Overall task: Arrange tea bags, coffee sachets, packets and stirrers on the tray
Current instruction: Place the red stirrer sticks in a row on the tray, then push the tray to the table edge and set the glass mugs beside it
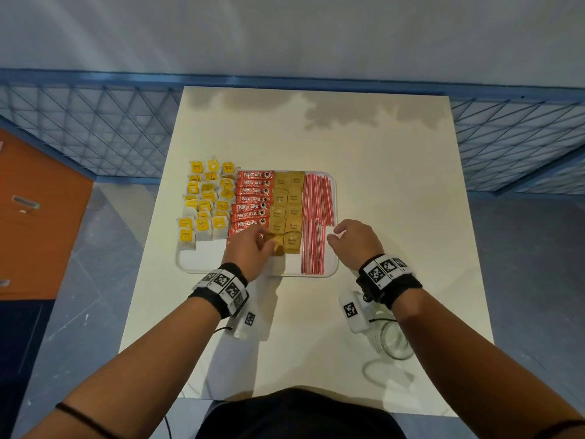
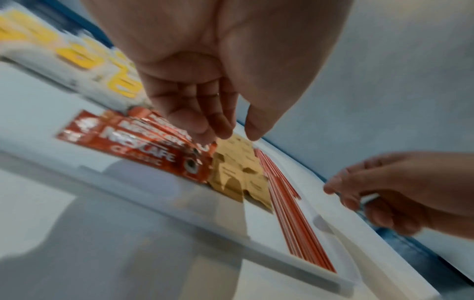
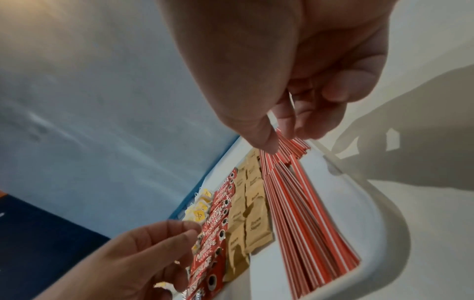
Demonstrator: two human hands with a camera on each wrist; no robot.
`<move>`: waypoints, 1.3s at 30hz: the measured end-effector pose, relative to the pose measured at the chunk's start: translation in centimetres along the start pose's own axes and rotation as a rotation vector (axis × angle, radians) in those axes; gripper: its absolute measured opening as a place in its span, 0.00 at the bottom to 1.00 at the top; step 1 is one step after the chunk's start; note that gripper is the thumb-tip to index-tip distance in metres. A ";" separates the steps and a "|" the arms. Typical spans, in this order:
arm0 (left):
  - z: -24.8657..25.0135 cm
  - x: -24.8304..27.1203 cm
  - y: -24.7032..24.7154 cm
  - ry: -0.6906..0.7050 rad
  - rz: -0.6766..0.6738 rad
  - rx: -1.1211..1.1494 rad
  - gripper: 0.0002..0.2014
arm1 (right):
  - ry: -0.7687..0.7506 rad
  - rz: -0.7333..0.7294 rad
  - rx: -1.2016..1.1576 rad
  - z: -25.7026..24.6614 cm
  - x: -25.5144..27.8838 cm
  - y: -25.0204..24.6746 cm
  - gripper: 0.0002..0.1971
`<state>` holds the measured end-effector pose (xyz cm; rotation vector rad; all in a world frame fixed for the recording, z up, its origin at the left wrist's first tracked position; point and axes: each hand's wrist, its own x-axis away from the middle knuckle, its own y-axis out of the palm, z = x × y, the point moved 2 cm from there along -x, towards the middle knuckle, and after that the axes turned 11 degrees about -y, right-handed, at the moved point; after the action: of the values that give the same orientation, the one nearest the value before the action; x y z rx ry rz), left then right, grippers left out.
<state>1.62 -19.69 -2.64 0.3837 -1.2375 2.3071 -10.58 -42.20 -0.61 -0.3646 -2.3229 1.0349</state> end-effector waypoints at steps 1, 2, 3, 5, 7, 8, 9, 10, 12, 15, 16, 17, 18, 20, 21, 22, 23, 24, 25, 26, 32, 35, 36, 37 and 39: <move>-0.6 0.3 -0.7 -0.027 0.044 0.016 0.09 | 0.015 0.004 -0.018 0.2 0.3 0.2 0.16; -1.3 0.6 -1.4 -0.050 0.083 0.023 0.09 | 0.025 0.006 -0.037 0.4 0.5 0.4 0.18; -1.9 0.9 -2.0 -0.067 0.114 0.021 0.10 | 0.028 0.006 -0.052 0.6 0.8 0.6 0.21; -3.4 1.3 -3.2 -0.106 0.161 -0.005 0.13 | 0.023 -0.008 -0.069 0.6 1.5 1.1 0.25; -5.0 1.5 -4.2 -0.165 0.199 -0.025 0.20 | 0.023 -0.018 -0.081 0.5 2.2 1.7 0.28; -5.7 1.6 -4.7 -0.196 0.218 -0.033 0.22 | 0.029 -0.014 -0.086 0.4 2.5 2.0 0.30; -6.4 1.6 -5.1 -0.223 0.244 -0.045 0.23 | 0.038 -0.010 -0.091 0.4 2.8 2.3 0.31; -7.1 1.6 -5.5 -0.250 0.270 -0.059 0.25 | 0.047 -0.006 -0.097 0.3 3.1 2.5 0.32; -8.3 1.7 -6.1 -0.318 0.309 -0.071 0.28 | 0.066 -0.011 -0.092 0.2 3.6 3.1 0.34; -9.7 1.6 -6.8 -0.406 0.334 -0.059 0.34 | 0.098 -0.020 -0.066 0.2 3.9 3.9 0.36; -10.1 1.4 -7.1 -0.429 0.328 -0.049 0.38 | 0.111 -0.022 -0.057 0.1 4.0 4.2 0.37; -10.6 1.1 -7.2 -0.451 0.314 -0.031 0.42 | 0.126 -0.026 -0.046 0.1 4.0 4.4 0.38; -11.0 0.7 -7.4 -0.470 0.295 -0.006 0.47 | 0.138 -0.028 -0.033 0.1 4.0 4.7 0.39; -11.7 -0.1 -7.5 -0.487 0.256 0.028 0.52 | 0.158 -0.021 -0.013 0.2 4.0 5.2 0.42; -12.0 -0.6 -7.6 -0.479 0.242 0.031 0.53 | 0.166 -0.012 -0.017 0.2 4.0 5.4 0.42; -12.3 -1.1 -7.7 -0.463 0.229 0.035 0.52 | 0.176 -0.001 -0.028 0.2 3.9 5.6 0.43; -12.6 -1.5 -7.8 -0.448 0.214 0.042 0.49 | 0.185 0.006 -0.040 0.1 3.9 5.8 0.44; -12.7 -1.9 -7.9 -0.439 0.198 0.045 0.46 | 0.195 0.011 -0.050 0.0 3.9 6.1 0.44; -13.1 -2.3 -8.0 -0.431 0.178 0.042 0.42 | 0.209 0.017 -0.063 -0.1 3.9 6.3 0.45; -13.2 -2.5 -8.2 -0.424 0.153 0.030 0.39 | 0.217 0.028 -0.077 -0.1 3.9 6.4 0.45; -13.8 -3.2 -8.9 -0.358 0.068 0.003 0.37 | 0.208 0.119 -0.151 -0.3 4.3 6.8 0.44; -14.1 -3.2 -9.1 -0.338 0.056 0.007 0.38 | 0.235 0.152 -0.169 0.3 4.1 7.4 0.58; -14.1 -3.1 -9.2 -0.332 0.053 0.019 0.39 | 0.239 0.153 -0.172 0.3 4.1 7.5 0.59; -14.2 -2.9 -9.2 -0.331 0.045 0.039 0.39 | 0.246 0.149 -0.183 0.0 4.3 7.5 0.56; -14.2 -2.5 -9.1 -0.331 0.033 0.079 0.39 | 0.245 0.148 -0.211 -0.9 5.0 7.3 0.48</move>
<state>8.40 -4.25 -5.23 0.8056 -1.3131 2.3919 -13.89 -34.55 -3.64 -0.7139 -2.2116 0.7633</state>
